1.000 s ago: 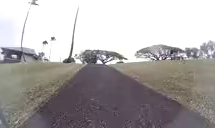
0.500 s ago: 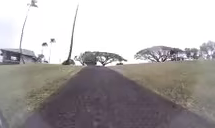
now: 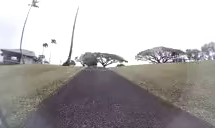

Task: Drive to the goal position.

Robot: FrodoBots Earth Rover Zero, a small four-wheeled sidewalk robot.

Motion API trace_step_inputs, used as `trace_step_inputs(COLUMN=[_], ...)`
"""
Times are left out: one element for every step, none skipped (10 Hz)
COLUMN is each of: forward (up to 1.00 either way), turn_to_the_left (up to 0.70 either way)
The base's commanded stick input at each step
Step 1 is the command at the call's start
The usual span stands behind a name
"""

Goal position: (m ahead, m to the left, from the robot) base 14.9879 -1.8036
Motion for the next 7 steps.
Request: trace_step_inputs(forward=[0.70, 0.70, 0.70, 0.70, 0.70, 0.70, 0.70], turn_to_the_left=[0.00, 0.00, 0.00, 0.00, 0.31, 0.34, 0.35])
